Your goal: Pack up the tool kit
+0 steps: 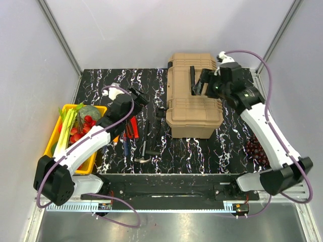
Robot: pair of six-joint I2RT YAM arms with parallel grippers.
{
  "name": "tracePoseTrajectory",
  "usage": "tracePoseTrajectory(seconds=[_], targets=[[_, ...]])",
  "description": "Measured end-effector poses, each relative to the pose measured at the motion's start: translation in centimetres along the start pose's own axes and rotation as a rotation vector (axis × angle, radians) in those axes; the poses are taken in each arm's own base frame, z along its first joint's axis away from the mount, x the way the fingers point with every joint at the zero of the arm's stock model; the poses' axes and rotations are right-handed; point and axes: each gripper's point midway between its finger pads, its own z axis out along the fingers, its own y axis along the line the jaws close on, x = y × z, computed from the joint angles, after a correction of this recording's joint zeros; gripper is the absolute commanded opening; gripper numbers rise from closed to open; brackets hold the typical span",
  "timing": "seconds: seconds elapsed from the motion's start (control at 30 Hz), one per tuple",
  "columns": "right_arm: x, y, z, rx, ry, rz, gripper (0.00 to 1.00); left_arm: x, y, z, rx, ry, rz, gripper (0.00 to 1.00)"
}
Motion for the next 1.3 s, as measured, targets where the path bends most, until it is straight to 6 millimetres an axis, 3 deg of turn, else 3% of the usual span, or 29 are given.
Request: tracePoseTrajectory(seconds=[0.1, 0.17, 0.3, 0.37, 0.53, 0.7, 0.87, 1.03, 1.13, 1.23, 1.3], targets=[[0.1, 2.2, 2.4, -0.026, 0.01, -0.082, 0.83, -1.2, -0.8, 0.1, 0.036, 0.001, 0.019, 0.97], [0.2, 2.7, 4.4, 0.002, 0.018, -0.127, 0.79, -2.0, -1.6, 0.1, 0.071, 0.0, 0.025, 0.97], [-0.3, 1.8, 8.3, 0.106, 0.018, -0.185, 0.67, -3.0, -2.4, 0.3, 0.123, 0.004, 0.029, 0.97], [-0.5, 1.1, 10.1, 0.157, 0.019, -0.213, 0.55, -3.2, -2.4, 0.7, 0.134, 0.013, 0.027, 0.97], [-0.2, 0.7, 11.9, 0.201, 0.034, -0.255, 0.25, -2.6, -1.6, 2.3, 0.128, 0.054, 0.02, 0.97], [-0.2, 0.6, 11.8, 0.244, 0.019, -0.245, 0.0, -2.1, -1.6, 4.9, 0.094, 0.094, -0.028, 0.97], [-0.2, 0.5, 11.7, 0.26, 0.014, -0.208, 0.0, -2.1, -2.6, 8.7, 0.119, 0.115, -0.155, 0.97], [-0.1, 0.4, 11.6, 0.271, 0.006, -0.165, 0.0, -0.8, -0.7, 12.7, 0.093, 0.138, -0.337, 0.98], [-0.2, 0.4, 11.5, 0.277, 0.004, -0.151, 0.06, -0.3, -0.2, 14.9, 0.103, 0.131, -0.47, 0.98], [-0.1, 0.3, 11.3, 0.283, 0.011, -0.143, 0.24, 0.1, 0.0, 16.6, 0.127, 0.125, -0.581, 0.98], [0.0, 0.3, 11.0, 0.29, 0.025, -0.141, 0.48, 0.4, 0.1, 17.9, 0.138, 0.125, -0.64, 0.98]])
